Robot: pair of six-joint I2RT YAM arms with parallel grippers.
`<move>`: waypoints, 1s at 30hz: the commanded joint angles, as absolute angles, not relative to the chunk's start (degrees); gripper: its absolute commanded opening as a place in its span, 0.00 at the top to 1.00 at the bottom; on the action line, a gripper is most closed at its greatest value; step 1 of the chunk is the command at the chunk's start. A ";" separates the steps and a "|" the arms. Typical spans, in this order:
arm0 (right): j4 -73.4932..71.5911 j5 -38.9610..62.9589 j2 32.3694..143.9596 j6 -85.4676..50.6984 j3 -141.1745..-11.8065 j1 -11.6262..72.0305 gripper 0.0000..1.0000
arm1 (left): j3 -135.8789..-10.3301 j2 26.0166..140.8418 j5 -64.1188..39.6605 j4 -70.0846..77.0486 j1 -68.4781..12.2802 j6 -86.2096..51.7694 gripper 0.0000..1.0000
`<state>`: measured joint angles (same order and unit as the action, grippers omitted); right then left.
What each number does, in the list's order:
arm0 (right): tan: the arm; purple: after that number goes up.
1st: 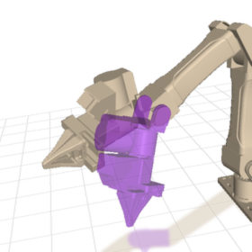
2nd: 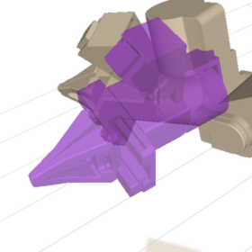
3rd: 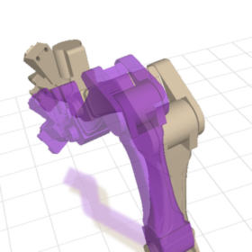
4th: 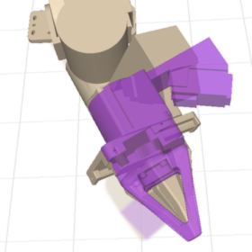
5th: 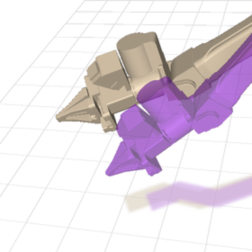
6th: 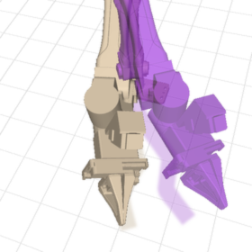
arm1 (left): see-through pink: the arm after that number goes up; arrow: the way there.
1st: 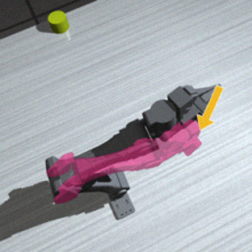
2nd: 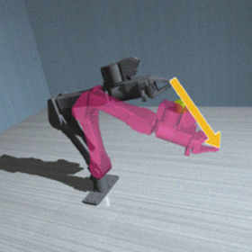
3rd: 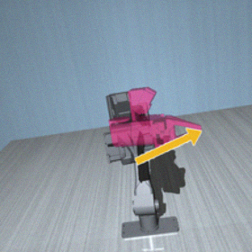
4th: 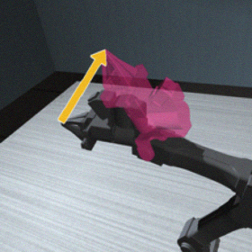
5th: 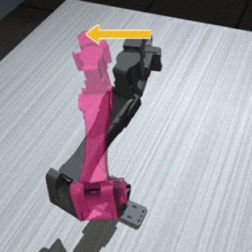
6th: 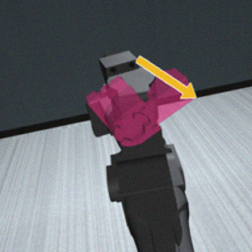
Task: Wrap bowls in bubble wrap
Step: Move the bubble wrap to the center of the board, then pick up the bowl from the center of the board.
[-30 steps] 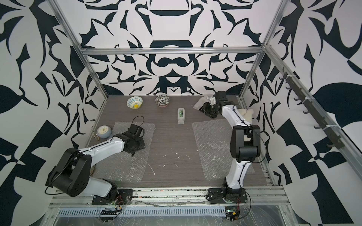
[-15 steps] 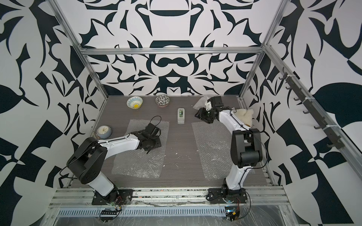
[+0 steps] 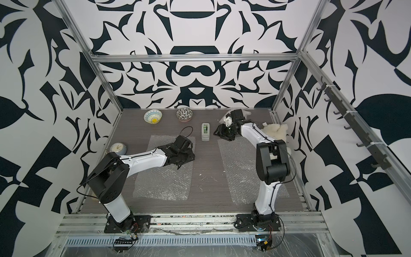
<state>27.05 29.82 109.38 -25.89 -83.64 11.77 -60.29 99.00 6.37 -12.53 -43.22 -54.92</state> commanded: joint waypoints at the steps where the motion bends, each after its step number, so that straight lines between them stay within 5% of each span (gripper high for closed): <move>1: 30.45 26.15 111.70 -23.08 -91.77 15.00 0.44 | -58.67 93.39 11.59 -18.11 -41.57 -51.47 0.45; 18: 37.68 21.16 153.55 -31.74 -153.72 23.22 0.45 | -38.85 76.14 7.39 -22.89 -14.89 -42.57 0.37; 30: 27.57 20.45 159.18 -37.90 -154.22 22.99 0.47 | -36.21 77.45 4.71 -21.11 -11.51 -40.78 0.37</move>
<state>30.48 20.71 158.58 -35.24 -151.85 23.22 -36.23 76.93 6.17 -21.71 -11.84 -41.89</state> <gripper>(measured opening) 0.535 0.632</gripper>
